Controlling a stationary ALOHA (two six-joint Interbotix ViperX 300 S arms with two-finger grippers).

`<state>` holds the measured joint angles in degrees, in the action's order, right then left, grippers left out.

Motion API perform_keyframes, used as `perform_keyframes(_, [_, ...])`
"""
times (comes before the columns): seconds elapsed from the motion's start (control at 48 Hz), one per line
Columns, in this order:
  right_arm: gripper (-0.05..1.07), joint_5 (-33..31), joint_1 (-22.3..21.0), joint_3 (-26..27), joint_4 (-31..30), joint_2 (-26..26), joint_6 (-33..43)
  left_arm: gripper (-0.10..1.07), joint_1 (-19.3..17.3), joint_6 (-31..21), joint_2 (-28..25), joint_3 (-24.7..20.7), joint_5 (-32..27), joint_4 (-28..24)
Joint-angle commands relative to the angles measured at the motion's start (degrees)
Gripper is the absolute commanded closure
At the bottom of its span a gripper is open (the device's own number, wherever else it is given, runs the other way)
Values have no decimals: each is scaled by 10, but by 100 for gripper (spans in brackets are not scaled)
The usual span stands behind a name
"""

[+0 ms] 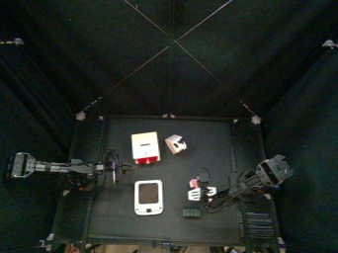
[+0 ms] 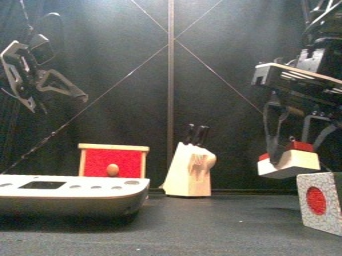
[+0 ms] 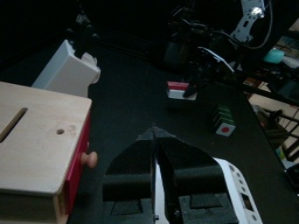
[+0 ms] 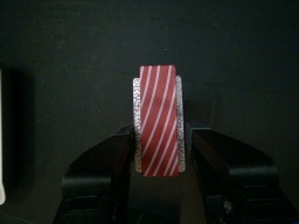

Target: Put salmon sushi above green sushi roll

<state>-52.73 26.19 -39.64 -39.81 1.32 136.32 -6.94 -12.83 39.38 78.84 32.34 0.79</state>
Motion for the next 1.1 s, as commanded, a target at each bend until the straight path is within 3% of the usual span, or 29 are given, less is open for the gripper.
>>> perform_keyframes(0.0, [33, -4, 11, -7, -4, 21, 31, 58, 2, -1, -1, -5, 3, 9])
perform_keyframes(0.292, [32, -2, 16, -23, -11, 1, 90, 58, 5, 0, -1, -3, 3, 20])
perform_keyframes(0.729, [30, 26, 13, -29, 11, -25, 95, 58, 6, 0, -1, 0, 3, 35])
perform_keyframes(1.083, [13, 33, 11, -26, 12, -27, 93, 58, 6, 0, -1, 2, 3, 35])
